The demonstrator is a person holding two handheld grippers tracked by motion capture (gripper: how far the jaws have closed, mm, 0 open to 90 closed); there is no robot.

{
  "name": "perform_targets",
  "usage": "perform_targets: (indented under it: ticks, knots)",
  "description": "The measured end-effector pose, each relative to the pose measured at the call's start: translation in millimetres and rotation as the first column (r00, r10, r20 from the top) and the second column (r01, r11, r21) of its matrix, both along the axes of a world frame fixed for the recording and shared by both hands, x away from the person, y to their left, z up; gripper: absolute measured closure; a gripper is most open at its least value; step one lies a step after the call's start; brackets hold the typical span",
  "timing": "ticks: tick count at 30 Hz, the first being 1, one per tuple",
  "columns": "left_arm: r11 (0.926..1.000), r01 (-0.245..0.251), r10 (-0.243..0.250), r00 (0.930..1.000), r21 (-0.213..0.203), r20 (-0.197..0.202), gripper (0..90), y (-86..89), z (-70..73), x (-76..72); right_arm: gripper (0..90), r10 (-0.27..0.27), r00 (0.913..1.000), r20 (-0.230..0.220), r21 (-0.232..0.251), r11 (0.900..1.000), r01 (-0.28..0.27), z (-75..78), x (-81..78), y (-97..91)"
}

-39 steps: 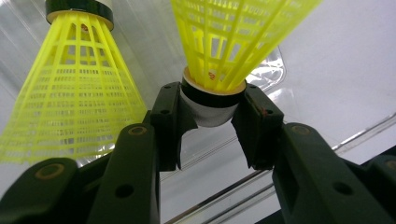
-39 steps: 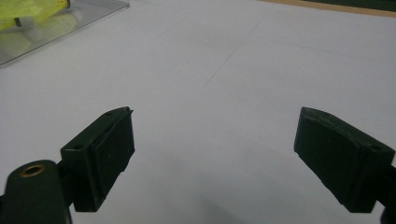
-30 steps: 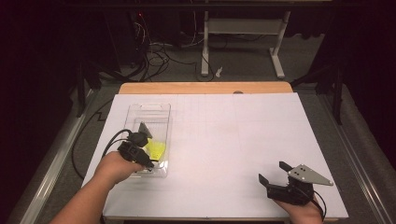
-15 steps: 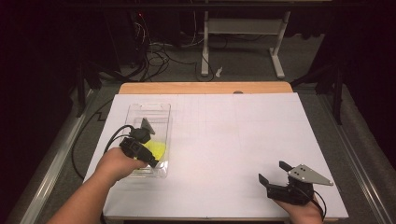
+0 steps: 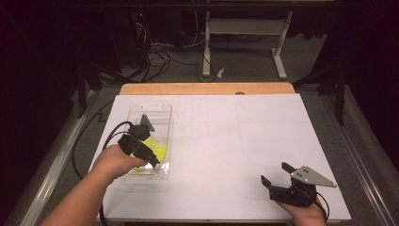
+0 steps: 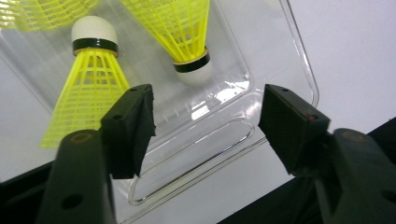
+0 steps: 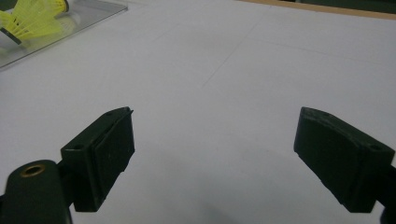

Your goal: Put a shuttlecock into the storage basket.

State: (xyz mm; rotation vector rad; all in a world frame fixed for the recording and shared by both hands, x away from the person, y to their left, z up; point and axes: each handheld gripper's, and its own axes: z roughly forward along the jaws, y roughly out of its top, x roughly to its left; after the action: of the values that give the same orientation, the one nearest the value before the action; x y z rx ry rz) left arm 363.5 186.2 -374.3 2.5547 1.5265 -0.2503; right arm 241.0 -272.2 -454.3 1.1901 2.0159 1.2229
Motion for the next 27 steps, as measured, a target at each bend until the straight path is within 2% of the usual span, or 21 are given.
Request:
perform_targets:
  ticks: [6,11,18,25,27]
  knots:
    - [0.9999,-0.012,0.012,0.9998,-0.002,0.015,27.1,3.2,3.5,0.2,11.6,0.002,1.0,-0.001,0.0,1.0,-0.002,-0.1,0.0,0.6]
    - [1.0,-0.003,0.003,0.9998,-0.009,0.02,20.5,3.6,5.5,-0.6,9.6,0.006,1.0,0.003,0.001,1.0,-0.006,-0.1,-0.2,1.4]
    - [1.0,-0.004,0.004,0.9995,-0.003,0.031,10.9,4.4,6.9,-0.6,0.5,-0.008,0.9997,0.023,0.013,0.9999,0.007,1.7,-0.8,1.4]
    - [0.9998,-0.019,0.019,0.9989,0.004,0.042,0.6,6.8,7.2,-0.2,0.1,-0.024,0.9986,0.047,0.017,0.9996,0.023,4.3,-1.7,0.1]
    - [0.9997,-0.023,0.023,0.9986,0.008,0.047,0.5,7.4,7.7,-0.3,0.1,-0.022,0.9987,0.045,0.015,0.9997,0.022,3.7,-1.8,0.5]
